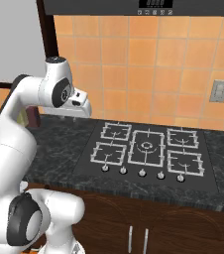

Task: Pick the pizza cutter from the drawer and place it on the counter.

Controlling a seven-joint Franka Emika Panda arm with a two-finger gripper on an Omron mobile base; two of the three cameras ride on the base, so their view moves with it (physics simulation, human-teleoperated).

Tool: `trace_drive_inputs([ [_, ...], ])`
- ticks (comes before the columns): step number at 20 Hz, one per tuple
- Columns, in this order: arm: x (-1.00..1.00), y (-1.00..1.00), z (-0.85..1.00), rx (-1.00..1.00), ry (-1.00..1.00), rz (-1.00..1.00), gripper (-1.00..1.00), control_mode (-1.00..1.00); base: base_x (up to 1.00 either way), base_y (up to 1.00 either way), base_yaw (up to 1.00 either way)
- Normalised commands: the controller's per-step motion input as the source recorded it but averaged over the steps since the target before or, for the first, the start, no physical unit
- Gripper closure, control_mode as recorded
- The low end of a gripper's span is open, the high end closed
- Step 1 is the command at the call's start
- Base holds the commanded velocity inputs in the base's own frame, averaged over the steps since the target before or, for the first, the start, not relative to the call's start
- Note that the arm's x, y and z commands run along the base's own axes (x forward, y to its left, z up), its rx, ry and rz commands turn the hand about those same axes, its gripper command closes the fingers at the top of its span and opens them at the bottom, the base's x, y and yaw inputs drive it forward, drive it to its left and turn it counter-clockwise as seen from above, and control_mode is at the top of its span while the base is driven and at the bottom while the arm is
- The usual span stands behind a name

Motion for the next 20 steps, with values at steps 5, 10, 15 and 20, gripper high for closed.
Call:
trace_drive_inputs([
  [5,-0.38,0.07,0.00,0.00,0.00,0.04,-1.00,-1.00,0.00,0.00,0.00],
  [10,-0.75,0.29,0.00,-0.04,-0.01,0.18,-1.00,-1.00,0.00,0.00,0.00],
  [15,-0.95,0.36,-0.04,-0.05,-0.03,0.23,-1.00,-1.00,0.00,0.00,0.00],
  [20,-1.00,0.56,-0.22,-0.14,0.00,0.28,-1.00,-1.00,0.00,0.00,0.00],
])
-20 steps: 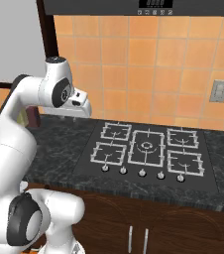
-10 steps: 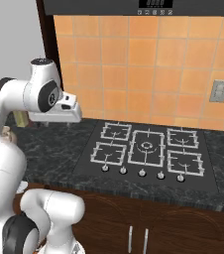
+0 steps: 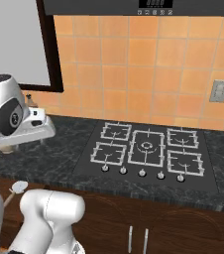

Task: Pick the pizza cutter from the drawer and place it on the counter.

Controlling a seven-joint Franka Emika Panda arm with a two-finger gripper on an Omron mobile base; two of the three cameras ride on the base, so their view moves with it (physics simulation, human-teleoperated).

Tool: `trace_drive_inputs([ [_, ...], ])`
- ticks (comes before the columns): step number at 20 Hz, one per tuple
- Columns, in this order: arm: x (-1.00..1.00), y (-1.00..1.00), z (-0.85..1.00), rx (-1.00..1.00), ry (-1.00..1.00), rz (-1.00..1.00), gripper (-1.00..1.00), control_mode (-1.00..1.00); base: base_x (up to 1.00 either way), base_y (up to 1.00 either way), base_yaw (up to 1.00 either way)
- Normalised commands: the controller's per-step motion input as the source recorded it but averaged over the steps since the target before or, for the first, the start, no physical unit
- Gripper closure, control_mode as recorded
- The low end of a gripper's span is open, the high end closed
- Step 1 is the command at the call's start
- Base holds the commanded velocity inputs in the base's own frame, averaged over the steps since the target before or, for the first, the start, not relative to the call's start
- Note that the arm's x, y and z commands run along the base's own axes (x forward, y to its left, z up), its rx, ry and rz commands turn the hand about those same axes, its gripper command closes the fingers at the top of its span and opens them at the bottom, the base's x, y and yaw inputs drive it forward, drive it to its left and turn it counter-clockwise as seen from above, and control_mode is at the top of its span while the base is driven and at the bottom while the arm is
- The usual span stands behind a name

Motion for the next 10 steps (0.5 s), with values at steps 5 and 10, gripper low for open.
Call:
trace_drive_inputs([
  [5,-0.94,0.69,-0.30,-0.19,0.00,0.29,-1.00,-1.00,0.00,0.00,0.00],
  [10,-0.89,0.75,-0.46,-0.24,0.00,0.33,-1.00,-1.00,0.00,0.00,0.00],
])
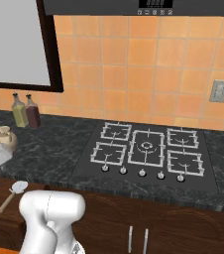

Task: Pick the pizza cutter from the drawer and place it on the counter.

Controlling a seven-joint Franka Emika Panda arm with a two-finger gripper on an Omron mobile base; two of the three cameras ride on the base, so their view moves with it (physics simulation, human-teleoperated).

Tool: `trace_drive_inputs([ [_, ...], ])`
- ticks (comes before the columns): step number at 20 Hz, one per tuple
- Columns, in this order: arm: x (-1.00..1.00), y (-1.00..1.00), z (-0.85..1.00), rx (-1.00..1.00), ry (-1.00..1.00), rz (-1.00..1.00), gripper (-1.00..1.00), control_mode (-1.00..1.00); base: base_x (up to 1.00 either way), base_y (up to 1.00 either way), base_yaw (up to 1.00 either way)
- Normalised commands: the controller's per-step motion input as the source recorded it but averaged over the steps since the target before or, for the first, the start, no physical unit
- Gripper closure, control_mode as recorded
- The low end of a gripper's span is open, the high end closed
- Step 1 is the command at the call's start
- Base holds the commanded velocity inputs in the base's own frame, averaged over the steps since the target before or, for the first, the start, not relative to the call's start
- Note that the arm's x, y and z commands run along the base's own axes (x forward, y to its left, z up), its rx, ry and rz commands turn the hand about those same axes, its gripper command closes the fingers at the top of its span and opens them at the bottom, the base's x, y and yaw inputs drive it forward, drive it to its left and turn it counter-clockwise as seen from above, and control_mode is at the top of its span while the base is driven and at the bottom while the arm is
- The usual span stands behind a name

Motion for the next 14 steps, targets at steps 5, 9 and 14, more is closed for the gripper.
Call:
trace_drive_inputs([
  [5,-0.52,0.62,-0.24,-0.18,0.00,0.25,-1.00,-1.00,0.00,0.00,0.00],
  [9,-0.37,0.74,-0.27,-0.17,0.01,0.14,-1.00,-1.00,0.00,0.00,0.00],
  [14,-0.03,1.00,-0.41,-0.04,0.08,0.16,-1.00,-1.00,0.00,0.00,0.00],
])
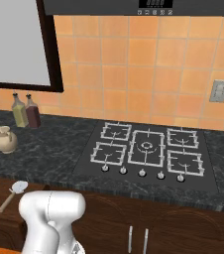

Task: Pick the pizza cutter from the drawer and place it on the counter.

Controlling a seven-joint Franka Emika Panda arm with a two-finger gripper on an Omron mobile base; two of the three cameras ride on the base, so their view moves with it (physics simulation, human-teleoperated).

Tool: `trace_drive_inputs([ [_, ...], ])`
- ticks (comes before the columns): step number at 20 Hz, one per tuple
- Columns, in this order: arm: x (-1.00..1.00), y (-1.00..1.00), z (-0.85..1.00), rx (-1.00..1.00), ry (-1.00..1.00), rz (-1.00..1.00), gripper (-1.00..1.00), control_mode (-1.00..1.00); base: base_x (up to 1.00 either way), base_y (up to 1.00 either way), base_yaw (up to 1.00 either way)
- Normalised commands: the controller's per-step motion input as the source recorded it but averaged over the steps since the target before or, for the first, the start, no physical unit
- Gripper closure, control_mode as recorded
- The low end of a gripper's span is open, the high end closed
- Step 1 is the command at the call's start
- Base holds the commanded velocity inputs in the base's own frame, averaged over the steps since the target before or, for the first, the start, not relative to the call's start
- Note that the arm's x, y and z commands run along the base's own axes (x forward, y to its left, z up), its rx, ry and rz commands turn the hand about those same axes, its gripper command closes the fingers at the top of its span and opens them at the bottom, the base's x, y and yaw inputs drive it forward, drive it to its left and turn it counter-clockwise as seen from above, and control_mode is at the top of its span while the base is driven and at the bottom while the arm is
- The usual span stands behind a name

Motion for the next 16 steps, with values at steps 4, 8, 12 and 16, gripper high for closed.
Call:
trace_drive_inputs([
  [4,0.02,1.00,0.12,-0.15,0.16,0.07,-1.00,-1.00,0.00,0.00,0.00],
  [8,0.15,0.82,-0.02,-0.18,0.33,0.15,-1.00,-1.00,0.00,0.00,0.00],
  [12,0.11,0.32,-0.25,-0.28,0.41,0.11,-1.00,-1.00,0.00,0.00,0.00],
  [16,0.05,0.00,-0.84,-0.16,0.26,0.12,-1.00,-1.00,0.00,0.00,0.00],
])
